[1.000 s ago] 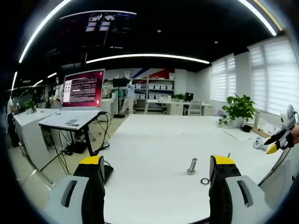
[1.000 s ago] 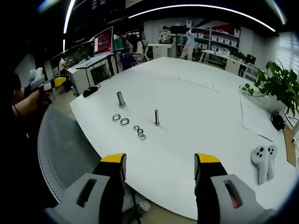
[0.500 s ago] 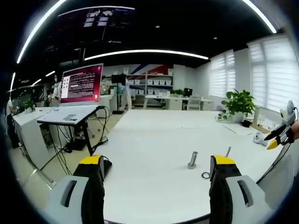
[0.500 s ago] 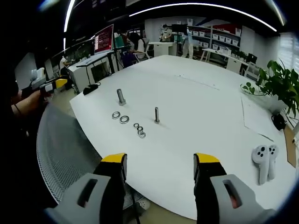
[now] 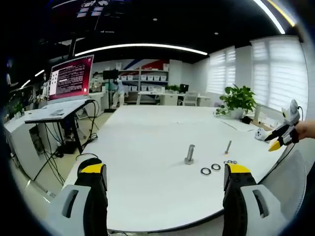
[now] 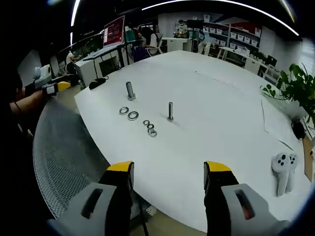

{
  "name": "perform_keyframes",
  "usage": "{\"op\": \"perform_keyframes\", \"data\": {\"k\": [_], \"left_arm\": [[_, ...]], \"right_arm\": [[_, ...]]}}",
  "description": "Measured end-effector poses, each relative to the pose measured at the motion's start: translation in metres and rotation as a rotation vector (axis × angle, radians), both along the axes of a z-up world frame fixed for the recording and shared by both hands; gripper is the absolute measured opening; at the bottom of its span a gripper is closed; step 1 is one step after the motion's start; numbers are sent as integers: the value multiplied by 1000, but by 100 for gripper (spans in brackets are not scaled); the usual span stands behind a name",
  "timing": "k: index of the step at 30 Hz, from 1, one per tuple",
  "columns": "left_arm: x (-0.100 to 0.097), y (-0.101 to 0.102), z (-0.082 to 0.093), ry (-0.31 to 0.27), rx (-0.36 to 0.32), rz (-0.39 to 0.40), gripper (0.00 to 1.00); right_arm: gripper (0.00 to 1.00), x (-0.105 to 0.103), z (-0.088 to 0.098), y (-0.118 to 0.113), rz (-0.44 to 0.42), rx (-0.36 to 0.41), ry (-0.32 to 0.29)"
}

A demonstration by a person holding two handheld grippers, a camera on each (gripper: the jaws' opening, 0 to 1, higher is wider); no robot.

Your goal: Place the washer onto the threaded stud by aligning its center hole with the stud, sliding it down to the base, and recovering from edge contact or off-axis alignment until the washer reaches the visible bottom stop.

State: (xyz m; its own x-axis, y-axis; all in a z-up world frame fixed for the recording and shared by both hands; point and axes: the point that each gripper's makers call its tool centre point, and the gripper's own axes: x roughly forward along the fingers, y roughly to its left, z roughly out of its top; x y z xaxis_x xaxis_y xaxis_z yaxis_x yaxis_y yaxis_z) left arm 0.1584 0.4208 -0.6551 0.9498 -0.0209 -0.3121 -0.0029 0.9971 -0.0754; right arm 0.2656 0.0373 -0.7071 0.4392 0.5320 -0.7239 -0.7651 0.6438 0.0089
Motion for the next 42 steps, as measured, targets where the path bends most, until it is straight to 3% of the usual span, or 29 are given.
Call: {"op": "perform_keyframes", "data": {"k": [4,7,15,26,33,37,40,42], "left_arm": [[0,-1,-5,24,-11,-29,97],[-4,-6,-4,13,-56,-37,98],[-7,-14,-10,10,-96,-33,98],[24,-34,10,-61,-117,-37,98],[24,-40,-16,36,16,-58,85],[27,-38,-22,63,75,-61,83],[26,-32,-23,65,102,-40,71],[27,-30,-22,58,113,-28,69]], "right_arm": [[59,0,-1,3,8,-1,3],[59,-1,-1,6,15,-1,9],[60,-4,-7,18,34,-10,26],[60,-5,-4,30,62,-1,21],[55,-2,-10,37,88,-4,28],[49,5,-18,42,102,-28,49],[46,9,-22,49,133,-44,54],[44,12,-25,55,165,-62,58]]}}
